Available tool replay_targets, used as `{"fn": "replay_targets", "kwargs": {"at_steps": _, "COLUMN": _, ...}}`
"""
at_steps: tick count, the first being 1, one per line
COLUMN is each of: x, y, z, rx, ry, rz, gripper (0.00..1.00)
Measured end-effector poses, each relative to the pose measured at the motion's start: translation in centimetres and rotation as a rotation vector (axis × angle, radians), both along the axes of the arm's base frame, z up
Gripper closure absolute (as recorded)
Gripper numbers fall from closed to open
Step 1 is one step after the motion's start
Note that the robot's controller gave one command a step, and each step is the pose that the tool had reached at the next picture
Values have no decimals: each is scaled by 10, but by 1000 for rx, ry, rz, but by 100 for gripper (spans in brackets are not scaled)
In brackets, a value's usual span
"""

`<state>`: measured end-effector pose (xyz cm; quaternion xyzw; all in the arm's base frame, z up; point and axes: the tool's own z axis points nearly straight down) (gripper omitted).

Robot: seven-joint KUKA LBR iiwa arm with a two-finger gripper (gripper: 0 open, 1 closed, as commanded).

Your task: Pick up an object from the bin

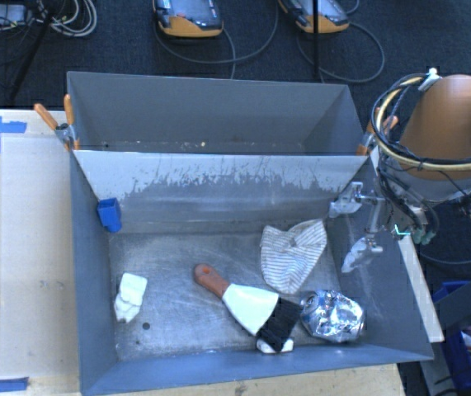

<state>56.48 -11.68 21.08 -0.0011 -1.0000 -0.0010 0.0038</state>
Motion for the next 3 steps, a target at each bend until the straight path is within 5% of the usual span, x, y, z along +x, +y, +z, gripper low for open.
{"fn": "replay_targets", "kwargs": {"at_steps": 1, "x": 2, "y": 0, "z": 4, "rx": -2, "ry": -7, "rz": 3, "gripper": 0}}
{"fn": "replay_targets", "kwargs": {"at_steps": 2, "x": -59, "y": -21, "z": -43, "rx": -2, "ry": -9, "rz": -76, "gripper": 0}}
{"fn": "replay_targets", "kwargs": {"at_steps": 3, "x": -84, "y": -33, "z": -60, "rx": -1, "ry": -2, "rz": -15, "gripper": 0}}
